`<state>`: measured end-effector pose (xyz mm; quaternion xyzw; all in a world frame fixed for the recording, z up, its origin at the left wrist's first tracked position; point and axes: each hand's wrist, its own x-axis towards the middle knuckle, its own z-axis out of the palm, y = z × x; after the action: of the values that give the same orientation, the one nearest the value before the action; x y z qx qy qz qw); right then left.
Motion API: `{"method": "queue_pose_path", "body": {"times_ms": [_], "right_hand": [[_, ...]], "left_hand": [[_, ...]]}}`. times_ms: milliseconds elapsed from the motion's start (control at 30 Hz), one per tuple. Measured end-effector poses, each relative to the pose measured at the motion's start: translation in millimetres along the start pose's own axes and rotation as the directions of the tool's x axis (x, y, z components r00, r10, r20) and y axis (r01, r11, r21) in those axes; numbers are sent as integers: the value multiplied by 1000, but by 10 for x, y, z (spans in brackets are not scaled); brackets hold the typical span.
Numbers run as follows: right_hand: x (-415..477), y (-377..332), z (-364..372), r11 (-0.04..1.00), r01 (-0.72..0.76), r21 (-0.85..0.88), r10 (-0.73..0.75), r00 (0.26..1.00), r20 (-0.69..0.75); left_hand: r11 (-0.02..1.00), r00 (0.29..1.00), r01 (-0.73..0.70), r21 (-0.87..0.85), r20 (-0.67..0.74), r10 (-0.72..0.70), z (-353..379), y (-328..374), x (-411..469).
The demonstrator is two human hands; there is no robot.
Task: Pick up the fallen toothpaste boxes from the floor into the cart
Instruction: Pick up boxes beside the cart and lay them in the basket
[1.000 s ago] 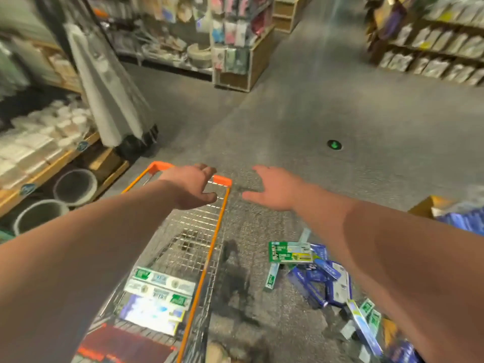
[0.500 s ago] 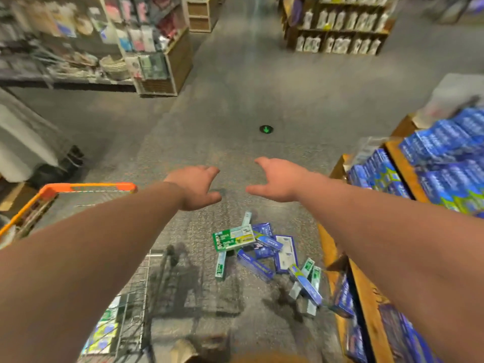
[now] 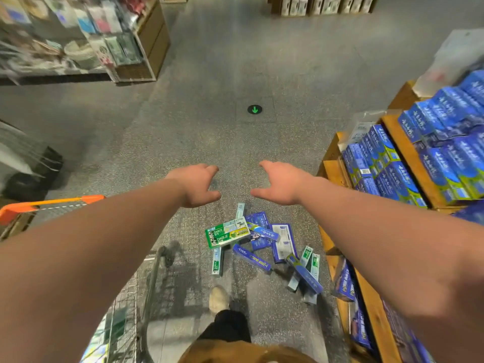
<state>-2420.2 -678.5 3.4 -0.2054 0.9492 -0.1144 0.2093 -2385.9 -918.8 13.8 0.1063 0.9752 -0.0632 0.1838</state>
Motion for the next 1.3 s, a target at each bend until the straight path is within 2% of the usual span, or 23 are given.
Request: {"method": "queue_pose_path", "body": {"times_ms": [167,367,567,633,767,933,1033,1133,1300], "right_hand": [[741,-40,238,999,-41,34,39,997,61],[1889,22,865,997,-69,33,63,985,163],[2972,304,1990,999,-6,-48,19,961,275],[3338,461,2474,999,21,-48,-5,952,307],[3977,816,3587,984,70,-165,0,921,390],[4368,1326,4818,963,119,-240,4,889,457],[4515,1538,5366,928,178,-328,15,860,509],[4635,1683,5780,907,207,-367,21,848,530],[4740,1800,6251,900,241,-363,-41,876,480]], "left_hand": [[998,998,-59,-34,29,60,290,-395,671],[997,988,-65,-52,134,72,1183,-888,1457],[992,970,-2,-128,242,33,2510,-1023,2200],[987,964,18,-161,263,25,3027,-1008,2466],[965,948,123,-233,316,-44,4129,-949,2975],[951,921,167,-261,387,-56,5391,-791,3440],[969,920,133,-210,390,-42,6002,-625,3613],[976,919,122,-178,392,-43,6465,-451,3752],[977,916,156,-149,392,-86,6946,-307,3966]]}}
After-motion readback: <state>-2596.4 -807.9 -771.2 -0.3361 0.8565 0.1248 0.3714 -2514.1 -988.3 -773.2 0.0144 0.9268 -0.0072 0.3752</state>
